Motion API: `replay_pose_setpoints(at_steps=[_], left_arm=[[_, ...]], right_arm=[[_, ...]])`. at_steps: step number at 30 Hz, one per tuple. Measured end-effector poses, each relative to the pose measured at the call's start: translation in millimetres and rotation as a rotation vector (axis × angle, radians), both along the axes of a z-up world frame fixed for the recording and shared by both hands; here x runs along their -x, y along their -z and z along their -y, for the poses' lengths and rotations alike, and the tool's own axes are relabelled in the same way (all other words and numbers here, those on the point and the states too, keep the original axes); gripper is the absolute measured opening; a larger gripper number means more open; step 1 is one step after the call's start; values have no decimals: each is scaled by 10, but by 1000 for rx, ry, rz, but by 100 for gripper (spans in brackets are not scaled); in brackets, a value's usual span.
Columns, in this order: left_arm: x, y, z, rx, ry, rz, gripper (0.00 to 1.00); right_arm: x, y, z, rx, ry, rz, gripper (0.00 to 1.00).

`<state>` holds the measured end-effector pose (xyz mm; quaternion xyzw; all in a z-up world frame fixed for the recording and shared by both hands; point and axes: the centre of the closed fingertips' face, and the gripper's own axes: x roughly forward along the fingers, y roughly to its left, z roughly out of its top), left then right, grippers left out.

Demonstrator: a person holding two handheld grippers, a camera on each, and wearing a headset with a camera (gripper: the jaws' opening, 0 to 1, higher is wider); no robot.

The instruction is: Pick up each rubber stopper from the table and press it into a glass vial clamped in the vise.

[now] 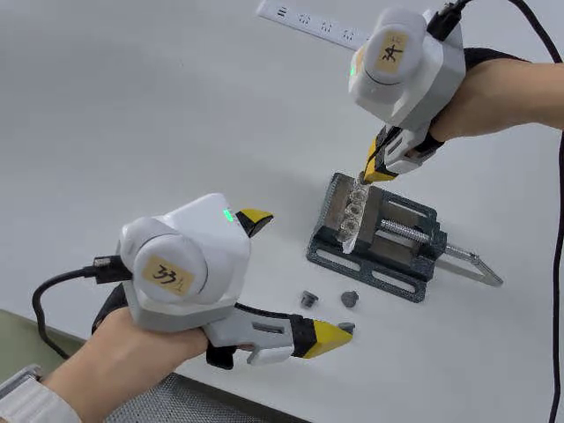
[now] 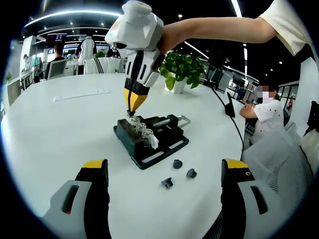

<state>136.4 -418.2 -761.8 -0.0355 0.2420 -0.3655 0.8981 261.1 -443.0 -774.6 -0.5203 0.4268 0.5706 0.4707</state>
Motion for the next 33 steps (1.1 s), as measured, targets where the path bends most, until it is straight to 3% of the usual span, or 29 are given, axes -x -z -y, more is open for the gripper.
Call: replay_pose_setpoints(at_steps=[7,13,16,22,27,33], left_arm=[[5,9,12,-3,2,-2,94],[13,16,29,-5,8,-5,94],[17,16,17,-9,8,-3,94],[16,5,20,-5,4,-2,94],[22,5,24,-6,6,-5,94],[21,6,-2,-8,0,-5,94]], right_arm=[[40,-22,13,27,21,1,0],[33,-16,-4,85,1,40,0],[42,-23,3,80,6,47,0],[17,-37,16,4,78,14,0],[40,-70,38,-56,90,-16,0],[30,-55,20,-63,70,-16,0]])
